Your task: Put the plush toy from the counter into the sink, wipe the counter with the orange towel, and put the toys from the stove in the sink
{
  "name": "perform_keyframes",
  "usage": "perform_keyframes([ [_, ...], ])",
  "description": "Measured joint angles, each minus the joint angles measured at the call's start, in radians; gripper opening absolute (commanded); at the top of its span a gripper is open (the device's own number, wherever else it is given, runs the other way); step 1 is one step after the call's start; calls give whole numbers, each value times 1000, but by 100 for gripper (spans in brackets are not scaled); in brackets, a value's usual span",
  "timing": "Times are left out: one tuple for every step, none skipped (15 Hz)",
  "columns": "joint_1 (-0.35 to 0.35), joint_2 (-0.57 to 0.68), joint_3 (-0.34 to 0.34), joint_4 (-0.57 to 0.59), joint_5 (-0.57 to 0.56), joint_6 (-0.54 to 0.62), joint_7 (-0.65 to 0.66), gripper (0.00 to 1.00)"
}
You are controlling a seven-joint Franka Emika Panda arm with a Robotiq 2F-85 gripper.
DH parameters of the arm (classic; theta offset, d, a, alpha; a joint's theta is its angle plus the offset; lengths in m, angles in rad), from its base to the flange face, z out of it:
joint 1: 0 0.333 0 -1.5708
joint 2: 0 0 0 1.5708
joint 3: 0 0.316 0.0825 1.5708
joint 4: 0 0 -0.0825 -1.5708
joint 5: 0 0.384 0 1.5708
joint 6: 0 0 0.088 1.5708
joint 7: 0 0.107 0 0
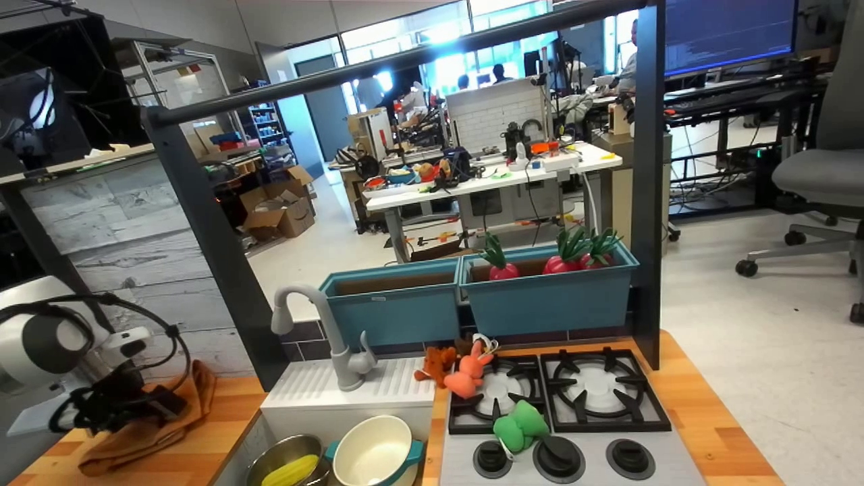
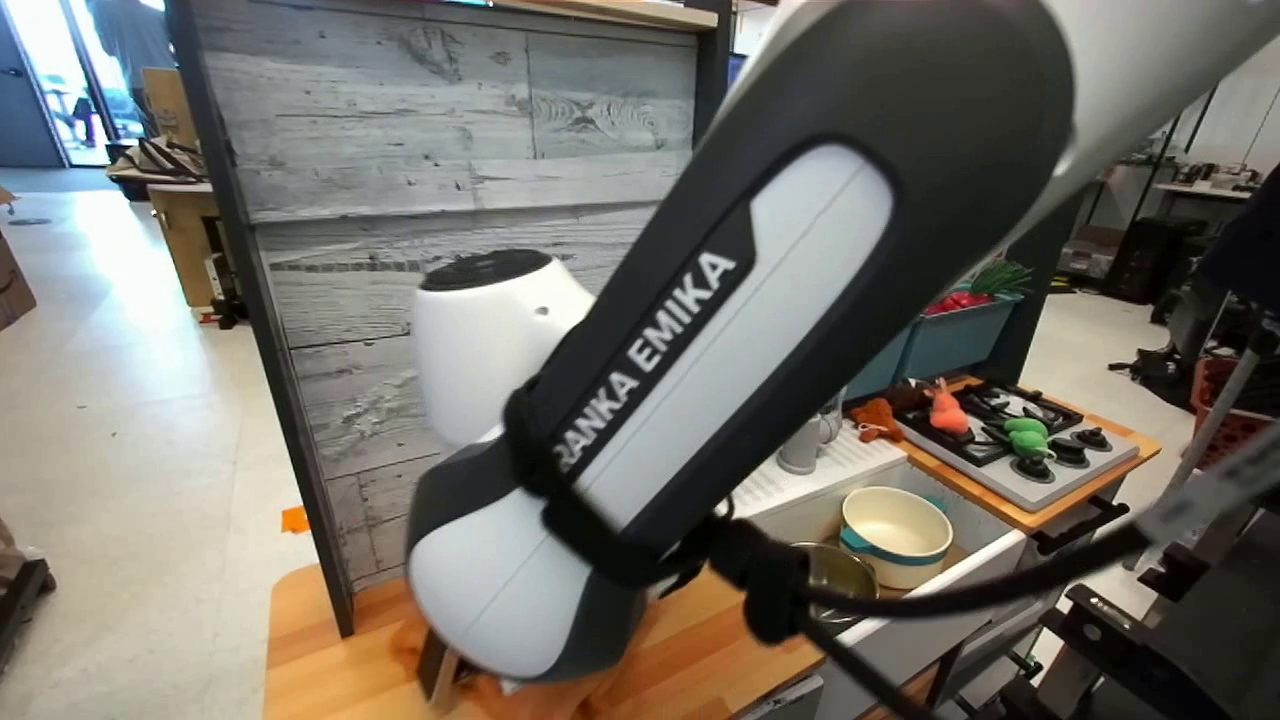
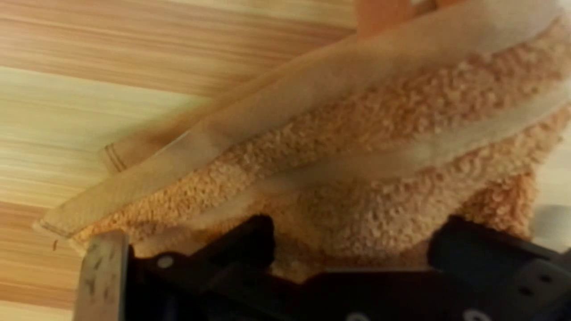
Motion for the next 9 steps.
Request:
perform_keyframes([
  [-17, -17, -20, -34, 1, 0, 24, 100],
  [-33, -36, -40, -72, 3, 1, 47, 100],
  [-48, -55, -59, -112, 4, 1, 69, 100],
  [-62, -72, -74, -148, 6, -1, 90, 100],
  [-73, -85, -82, -175, 8, -9, 111, 100],
  [-81, -94, -82, -191, 9, -21, 119, 100],
  [-85, -98, -75, -196, 9, -32, 120, 100],
  [-87, -99, -65, -197, 9, -41, 114, 100],
  [-88, -100, -49, -197, 8, -43, 101, 100],
])
